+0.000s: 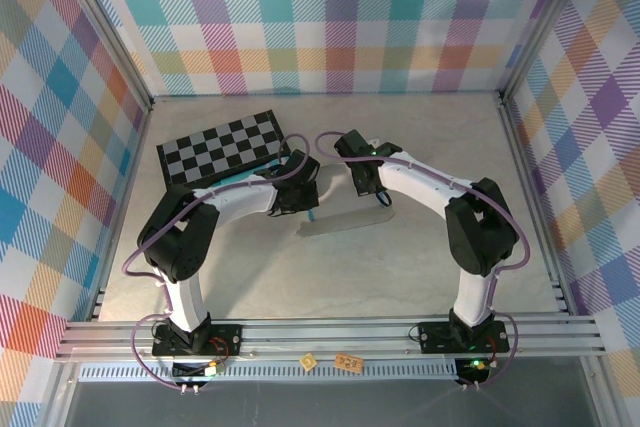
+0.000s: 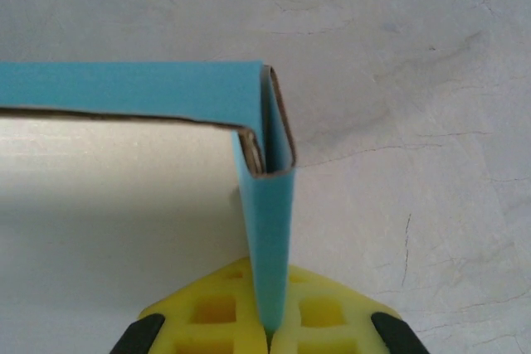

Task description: Fold the paper box

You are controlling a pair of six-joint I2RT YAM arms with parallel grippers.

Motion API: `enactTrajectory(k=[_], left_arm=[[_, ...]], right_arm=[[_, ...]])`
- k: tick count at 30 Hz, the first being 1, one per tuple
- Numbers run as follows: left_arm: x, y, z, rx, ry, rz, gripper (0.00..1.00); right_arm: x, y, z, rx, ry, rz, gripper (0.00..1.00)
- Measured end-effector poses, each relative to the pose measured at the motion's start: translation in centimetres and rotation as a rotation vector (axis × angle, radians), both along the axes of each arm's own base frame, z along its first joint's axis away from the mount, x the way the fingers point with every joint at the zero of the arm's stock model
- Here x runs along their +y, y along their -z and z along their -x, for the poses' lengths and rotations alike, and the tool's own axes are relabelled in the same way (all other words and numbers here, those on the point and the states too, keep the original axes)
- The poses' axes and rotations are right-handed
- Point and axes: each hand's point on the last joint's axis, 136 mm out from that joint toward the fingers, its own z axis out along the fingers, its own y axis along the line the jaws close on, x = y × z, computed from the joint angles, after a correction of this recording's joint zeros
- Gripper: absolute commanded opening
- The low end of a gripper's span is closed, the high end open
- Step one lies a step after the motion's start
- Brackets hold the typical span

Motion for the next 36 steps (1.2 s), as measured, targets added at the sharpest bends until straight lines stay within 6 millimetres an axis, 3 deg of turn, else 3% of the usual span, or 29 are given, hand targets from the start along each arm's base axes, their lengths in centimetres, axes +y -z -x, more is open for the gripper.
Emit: enactTrajectory(k=[3,6,7,11,14,21,25,32,36], left_arm=[[0.2,-0.1,0.1,-0.011,-0.007,-0.038,0.0],[0.5,-0.1,0.1,-0.016,-0.017,-0.059,0.31],[0.7,-0.1,0.2,-0.013,-0.021,-0.073,0.36],[0.9,-0.8,0.1,-0.008,-0.03,-0.095,0.5],[0.3,-2.6,-0.8,-0.026,-0.035,-0.079,0.59],[-0.3,-8.6,-2.4,-0.081,-0.073,0.016,0.67],[1.0,-12.2,-4.1,-0.119,-0.137,0.082,0.67],[2.5,-20.3,-7.7,-0.248,-0.198,0.187,0.65],[1.7,-22.3,-7.8,-0.27,-0.172,0.23,0.63]], right_arm=[[0.0,0.1,-0.1,0.005,0.01,0.001,0.0],[-0.1,0.3,0.0,0.012,0.018,0.005,0.0],[-0.2,0.3,0.0,0.013,0.022,0.011,0.0],[-0.3,0.1,-0.1,0.01,0.033,0.013,0.0],[-0.4,-0.1,-0.1,0.01,0.047,0.012,0.0],[-2.2,0.3,-0.4,0.034,0.134,-0.027,0.0],[-4.3,1.0,-0.5,0.076,0.247,-0.083,0.0],[-9.2,2.6,0.0,0.204,0.594,-0.228,0.0],[-10.8,3.0,0.7,0.267,0.85,-0.338,0.0]])
